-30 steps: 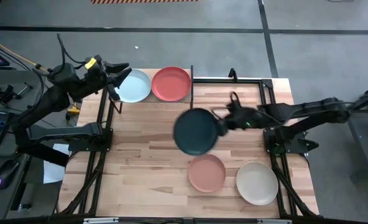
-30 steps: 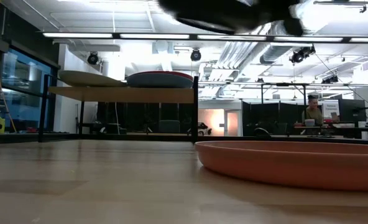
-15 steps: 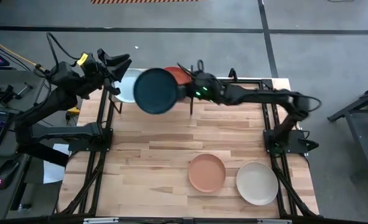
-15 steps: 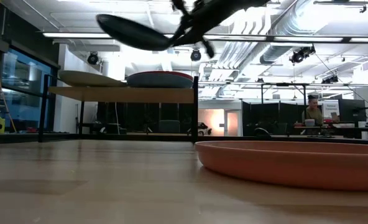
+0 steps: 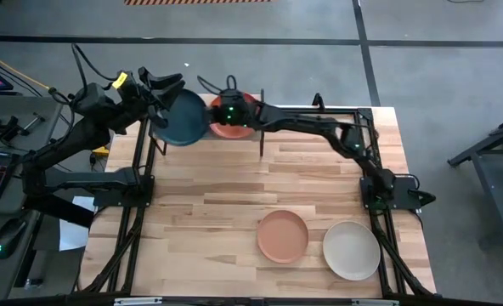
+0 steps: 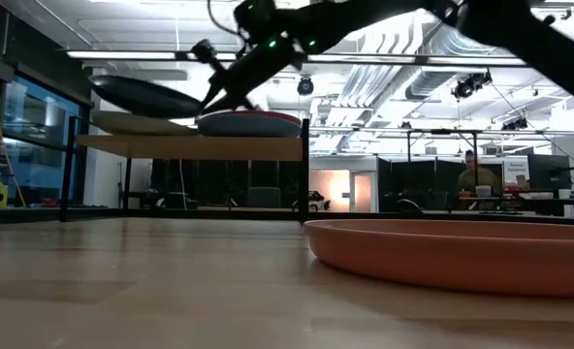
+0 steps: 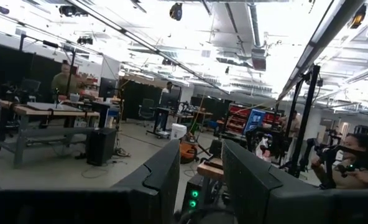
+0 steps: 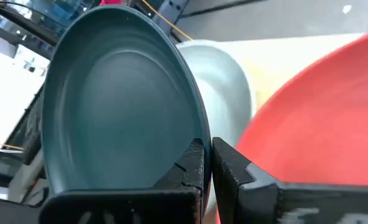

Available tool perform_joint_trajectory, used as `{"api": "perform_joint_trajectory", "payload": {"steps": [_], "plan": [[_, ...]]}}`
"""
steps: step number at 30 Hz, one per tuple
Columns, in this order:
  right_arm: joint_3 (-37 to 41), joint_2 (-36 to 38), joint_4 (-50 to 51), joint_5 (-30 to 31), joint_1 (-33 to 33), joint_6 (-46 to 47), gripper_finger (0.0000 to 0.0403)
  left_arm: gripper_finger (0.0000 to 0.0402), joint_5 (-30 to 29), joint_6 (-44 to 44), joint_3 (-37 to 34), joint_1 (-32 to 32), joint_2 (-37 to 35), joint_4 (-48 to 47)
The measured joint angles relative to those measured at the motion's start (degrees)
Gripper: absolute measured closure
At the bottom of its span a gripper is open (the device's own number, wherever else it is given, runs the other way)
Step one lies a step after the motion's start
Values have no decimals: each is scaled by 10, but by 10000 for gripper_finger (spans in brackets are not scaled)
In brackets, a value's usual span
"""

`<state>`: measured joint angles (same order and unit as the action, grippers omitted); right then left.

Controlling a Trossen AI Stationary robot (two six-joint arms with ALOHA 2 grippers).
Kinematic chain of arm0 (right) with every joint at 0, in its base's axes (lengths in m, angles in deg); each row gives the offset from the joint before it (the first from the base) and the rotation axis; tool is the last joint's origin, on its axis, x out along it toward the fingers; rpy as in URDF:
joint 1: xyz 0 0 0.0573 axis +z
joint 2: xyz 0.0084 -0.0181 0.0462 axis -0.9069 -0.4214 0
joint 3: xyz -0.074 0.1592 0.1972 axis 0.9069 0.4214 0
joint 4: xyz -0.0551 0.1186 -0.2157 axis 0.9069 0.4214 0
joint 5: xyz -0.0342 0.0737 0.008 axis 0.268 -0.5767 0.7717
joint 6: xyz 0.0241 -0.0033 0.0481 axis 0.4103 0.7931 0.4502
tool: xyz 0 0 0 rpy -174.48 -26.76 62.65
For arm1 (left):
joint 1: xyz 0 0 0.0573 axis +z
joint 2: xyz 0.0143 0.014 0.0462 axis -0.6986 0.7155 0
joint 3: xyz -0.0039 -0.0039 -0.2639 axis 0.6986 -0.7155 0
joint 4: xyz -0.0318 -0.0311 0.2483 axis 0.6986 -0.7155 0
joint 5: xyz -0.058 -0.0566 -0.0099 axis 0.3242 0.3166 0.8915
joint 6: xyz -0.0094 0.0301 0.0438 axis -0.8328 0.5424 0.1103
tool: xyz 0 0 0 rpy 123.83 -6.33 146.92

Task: Place and stack plates onto a shelf
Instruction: Stack the dark blue plate on top of the gray plate on the shelf

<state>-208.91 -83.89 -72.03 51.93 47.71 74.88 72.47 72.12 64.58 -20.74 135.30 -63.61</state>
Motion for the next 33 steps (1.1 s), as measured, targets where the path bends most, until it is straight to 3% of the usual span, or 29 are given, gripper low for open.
{"api": "perform_joint_trajectory", "payload": {"steps": [6,22,25,33], "plan": [[-82,-57,19,-18,-1,26,403,290,0,0,0,0,0,3],[-91,-60,41,-56,-6,21,394,290,0,4,0,0,-1,40],[-93,-60,31,-64,-6,3,369,290,0,22,0,0,0,38],[-93,-56,31,-89,-6,-27,255,290,-3,46,0,0,-9,40]]}}
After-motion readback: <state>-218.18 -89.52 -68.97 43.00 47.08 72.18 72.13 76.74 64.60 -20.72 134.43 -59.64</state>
